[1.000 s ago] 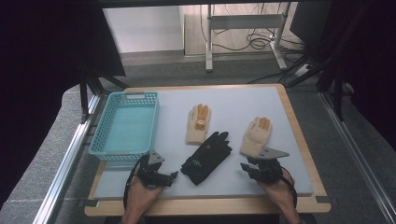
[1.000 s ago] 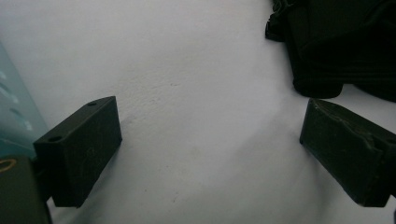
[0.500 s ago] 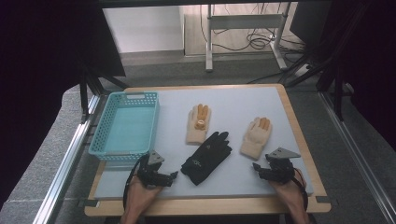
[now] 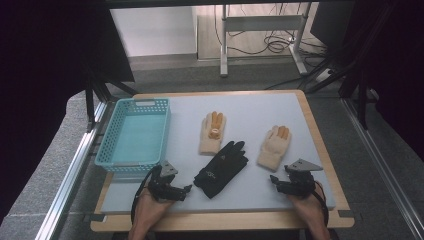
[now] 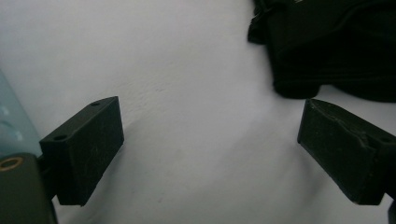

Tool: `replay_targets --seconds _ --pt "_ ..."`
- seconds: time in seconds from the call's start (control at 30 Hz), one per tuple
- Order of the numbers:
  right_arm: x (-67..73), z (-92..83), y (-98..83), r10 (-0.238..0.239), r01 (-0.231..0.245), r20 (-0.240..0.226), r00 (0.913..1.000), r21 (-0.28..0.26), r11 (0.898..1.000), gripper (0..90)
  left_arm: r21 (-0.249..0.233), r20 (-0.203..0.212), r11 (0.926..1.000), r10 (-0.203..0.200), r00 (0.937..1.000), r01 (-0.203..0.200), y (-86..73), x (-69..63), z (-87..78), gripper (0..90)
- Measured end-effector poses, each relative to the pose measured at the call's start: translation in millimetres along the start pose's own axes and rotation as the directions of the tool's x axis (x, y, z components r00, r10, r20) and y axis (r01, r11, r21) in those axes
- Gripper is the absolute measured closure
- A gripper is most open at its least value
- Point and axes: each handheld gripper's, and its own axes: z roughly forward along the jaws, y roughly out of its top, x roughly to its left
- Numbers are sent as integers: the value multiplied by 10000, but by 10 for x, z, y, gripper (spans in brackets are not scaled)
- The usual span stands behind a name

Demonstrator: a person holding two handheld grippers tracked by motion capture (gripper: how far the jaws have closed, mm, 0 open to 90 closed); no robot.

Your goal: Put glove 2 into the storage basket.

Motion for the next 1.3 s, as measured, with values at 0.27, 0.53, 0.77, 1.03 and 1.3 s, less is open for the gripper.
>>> replay_targets --seconds 0.27,0.53,0.77,1.03,1.3 --pt "0 0 -2 10 -10 -6 10000 -8 10000 294 -369 773 9992 -91 9970 120 189 -66 -123 72" --pt "1 -2 -4 39 -39 -11 10000 -2 10000 292 -200 1285 9998 90 9917 -65 488 -187 -77 52" --pt "0 -2 -4 36 -36 -22 10000 2 10000 287 37 1462 9999 125 9892 -132 790 -309 113 19" --pt "1 -2 -5 41 -41 -51 10000 -3 10000 281 454 1678 9982 310 9853 -392 1018 -493 436 0" --pt "2 -2 -6 41 -41 -72 10000 -9 10000 278 1177 1191 9892 733 9902 -874 999 -566 709 0"
